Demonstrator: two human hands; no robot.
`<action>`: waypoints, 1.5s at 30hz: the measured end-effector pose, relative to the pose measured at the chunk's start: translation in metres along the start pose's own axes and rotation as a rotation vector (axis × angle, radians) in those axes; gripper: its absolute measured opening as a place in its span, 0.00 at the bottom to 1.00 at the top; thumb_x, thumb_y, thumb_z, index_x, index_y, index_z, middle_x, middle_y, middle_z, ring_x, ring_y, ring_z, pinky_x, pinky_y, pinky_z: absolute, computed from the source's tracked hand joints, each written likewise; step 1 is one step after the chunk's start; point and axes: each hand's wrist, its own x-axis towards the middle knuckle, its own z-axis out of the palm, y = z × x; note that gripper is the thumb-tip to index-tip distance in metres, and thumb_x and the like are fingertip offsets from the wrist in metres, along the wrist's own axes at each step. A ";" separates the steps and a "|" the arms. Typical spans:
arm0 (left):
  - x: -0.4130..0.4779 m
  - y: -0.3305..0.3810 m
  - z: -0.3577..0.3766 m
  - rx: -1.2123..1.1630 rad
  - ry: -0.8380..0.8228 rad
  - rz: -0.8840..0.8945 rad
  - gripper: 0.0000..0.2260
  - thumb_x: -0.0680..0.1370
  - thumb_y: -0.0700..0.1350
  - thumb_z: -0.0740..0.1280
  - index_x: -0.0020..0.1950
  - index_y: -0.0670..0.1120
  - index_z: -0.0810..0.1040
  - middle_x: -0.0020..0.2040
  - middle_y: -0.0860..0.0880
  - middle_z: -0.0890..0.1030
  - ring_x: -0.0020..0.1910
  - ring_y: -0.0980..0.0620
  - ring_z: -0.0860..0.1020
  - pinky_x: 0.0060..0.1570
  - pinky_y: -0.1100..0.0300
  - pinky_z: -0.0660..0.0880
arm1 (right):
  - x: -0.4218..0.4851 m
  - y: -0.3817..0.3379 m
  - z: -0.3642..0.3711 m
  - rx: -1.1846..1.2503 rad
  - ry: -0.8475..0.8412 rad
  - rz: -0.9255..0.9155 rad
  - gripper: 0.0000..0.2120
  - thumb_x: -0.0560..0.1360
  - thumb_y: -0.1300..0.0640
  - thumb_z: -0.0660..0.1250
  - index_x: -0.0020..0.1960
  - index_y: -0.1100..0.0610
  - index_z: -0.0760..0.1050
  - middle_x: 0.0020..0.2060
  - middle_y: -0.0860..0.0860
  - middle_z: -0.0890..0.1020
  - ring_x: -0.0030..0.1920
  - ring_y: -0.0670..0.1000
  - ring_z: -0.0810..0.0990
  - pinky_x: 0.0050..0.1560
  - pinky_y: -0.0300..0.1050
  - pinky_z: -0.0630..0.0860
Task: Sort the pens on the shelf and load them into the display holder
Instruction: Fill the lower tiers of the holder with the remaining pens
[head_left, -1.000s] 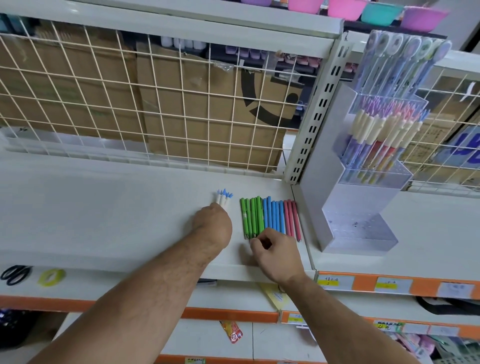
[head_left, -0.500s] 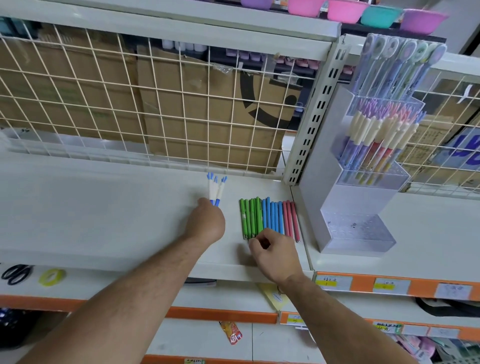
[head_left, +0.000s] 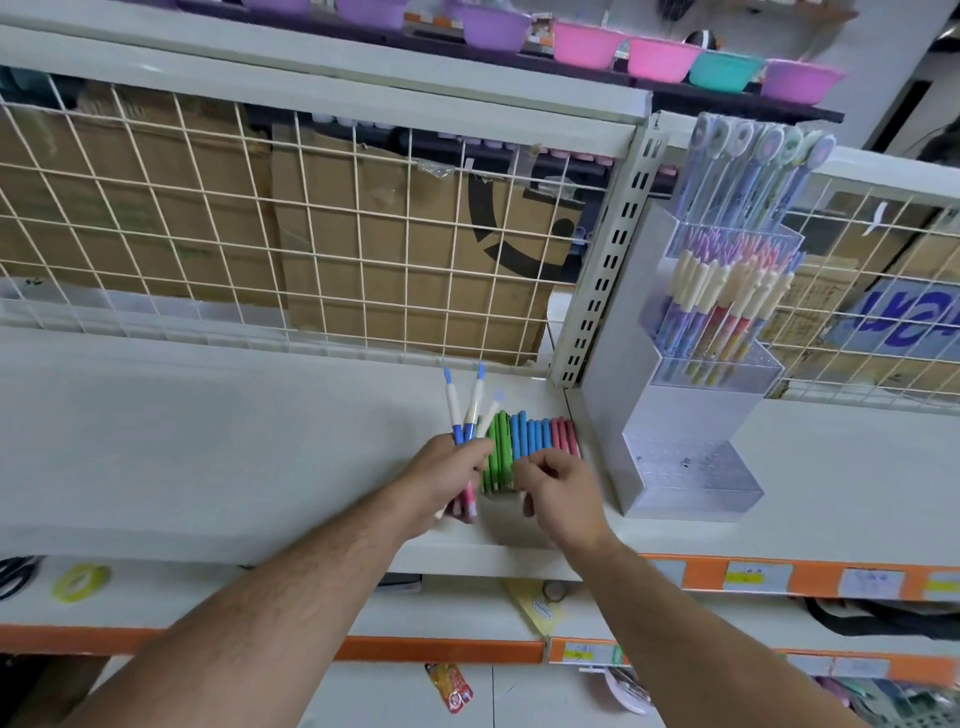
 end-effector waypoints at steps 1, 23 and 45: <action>-0.002 0.003 0.004 -0.002 -0.041 0.004 0.08 0.75 0.44 0.64 0.38 0.43 0.72 0.24 0.47 0.68 0.22 0.48 0.68 0.28 0.59 0.70 | 0.000 -0.007 -0.005 0.045 0.001 0.003 0.07 0.74 0.62 0.69 0.38 0.64 0.78 0.27 0.50 0.76 0.27 0.47 0.73 0.27 0.37 0.69; -0.010 0.059 0.160 0.222 -0.492 0.120 0.16 0.85 0.51 0.57 0.54 0.41 0.78 0.45 0.40 0.85 0.47 0.41 0.85 0.45 0.53 0.81 | 0.013 -0.041 -0.175 0.131 -0.103 -0.165 0.14 0.74 0.59 0.72 0.40 0.70 0.74 0.26 0.57 0.73 0.24 0.54 0.71 0.26 0.43 0.68; 0.049 0.038 0.259 0.072 0.102 0.226 0.13 0.82 0.48 0.60 0.43 0.45 0.78 0.27 0.48 0.70 0.25 0.53 0.69 0.37 0.54 0.79 | 0.106 -0.099 -0.325 0.038 0.038 -0.334 0.05 0.78 0.68 0.65 0.46 0.61 0.79 0.36 0.59 0.84 0.33 0.52 0.84 0.31 0.44 0.81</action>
